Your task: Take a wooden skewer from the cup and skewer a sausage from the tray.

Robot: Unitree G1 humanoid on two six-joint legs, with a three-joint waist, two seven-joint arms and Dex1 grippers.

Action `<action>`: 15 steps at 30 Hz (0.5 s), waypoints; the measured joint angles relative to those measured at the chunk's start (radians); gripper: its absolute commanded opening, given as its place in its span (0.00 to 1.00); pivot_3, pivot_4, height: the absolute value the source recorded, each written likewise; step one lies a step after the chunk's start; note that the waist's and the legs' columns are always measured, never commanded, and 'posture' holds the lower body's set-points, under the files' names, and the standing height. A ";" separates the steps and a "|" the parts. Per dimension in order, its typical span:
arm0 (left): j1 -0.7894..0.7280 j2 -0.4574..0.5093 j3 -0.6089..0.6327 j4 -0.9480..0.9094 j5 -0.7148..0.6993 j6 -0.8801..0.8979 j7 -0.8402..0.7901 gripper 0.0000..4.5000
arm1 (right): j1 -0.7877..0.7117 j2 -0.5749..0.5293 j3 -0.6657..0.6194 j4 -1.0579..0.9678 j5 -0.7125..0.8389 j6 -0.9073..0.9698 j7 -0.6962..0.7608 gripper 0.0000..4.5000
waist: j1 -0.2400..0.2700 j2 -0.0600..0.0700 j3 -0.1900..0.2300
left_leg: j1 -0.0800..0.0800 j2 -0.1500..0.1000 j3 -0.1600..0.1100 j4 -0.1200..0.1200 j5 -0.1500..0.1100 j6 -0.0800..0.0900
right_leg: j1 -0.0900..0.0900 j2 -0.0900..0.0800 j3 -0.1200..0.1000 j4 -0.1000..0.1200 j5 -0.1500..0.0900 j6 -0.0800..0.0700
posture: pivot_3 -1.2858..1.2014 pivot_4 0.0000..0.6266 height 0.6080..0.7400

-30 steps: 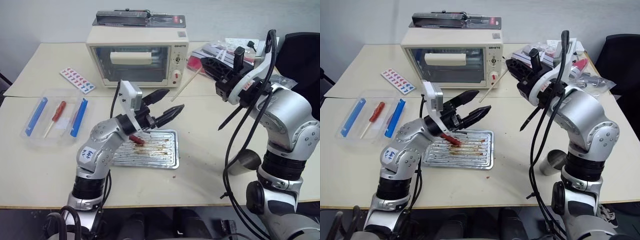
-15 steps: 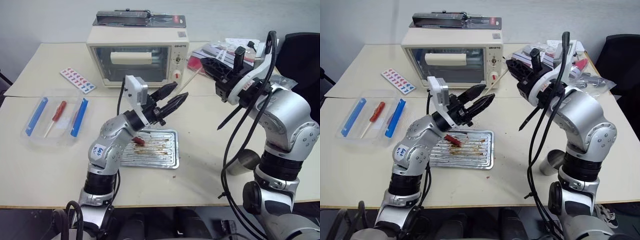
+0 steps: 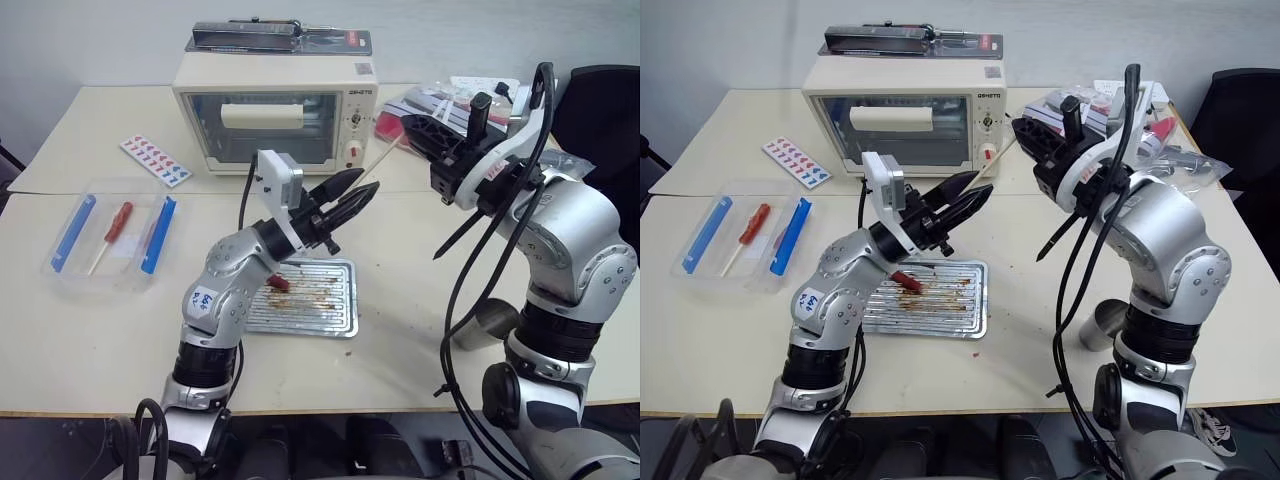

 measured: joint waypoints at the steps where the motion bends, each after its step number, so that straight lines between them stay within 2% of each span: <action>1: 0.000 -0.004 0.000 0.000 0.000 -0.001 0.000 0.32 | 0.000 0.000 0.000 0.000 0.000 0.000 -0.001 0.00 | 0.000 0.000 0.000 | 0.000 0.000 0.000 0.000 0.000 0.000 | 0.000 0.000 0.000 0.000 0.000 0.000 | 0.52 0.24 1.00; 3: -0.001 -0.014 0.000 0.000 0.000 -0.004 0.002 0.25 | 0.000 0.000 0.000 -0.001 0.000 -0.001 -0.003 0.00 | 0.000 0.000 0.000 | 0.000 0.000 0.000 0.000 0.000 0.000 | 0.000 0.000 0.000 0.000 0.000 0.000 | 0.52 0.24 1.00; 7: -0.010 -0.024 0.003 0.002 0.000 -0.005 0.013 0.03 | 0.000 0.001 0.000 -0.007 0.000 -0.002 -0.004 0.00 | 0.000 0.000 0.000 | 0.000 0.000 0.000 0.000 0.000 0.000 | 0.000 0.000 0.000 0.000 0.000 0.000 | 0.52 0.24 1.00; 14: -0.015 -0.031 0.012 0.008 0.000 -0.008 0.021 0.00 | 0.000 0.003 0.000 -0.025 0.001 -0.015 -0.014 0.00 | 0.000 0.000 0.000 | 0.000 0.000 0.000 0.000 0.000 0.000 | 0.000 0.000 0.000 0.000 0.000 0.000 | 0.52 0.24 1.00; 15: -0.016 -0.030 0.012 0.008 0.000 -0.008 0.021 0.00 | 0.000 0.003 0.001 -0.026 0.001 -0.016 -0.014 0.06 | 0.000 0.000 0.000 | 0.000 0.000 0.000 0.000 0.000 0.000 | 0.000 0.000 0.000 0.000 0.000 0.000 | 0.52 0.24 1.00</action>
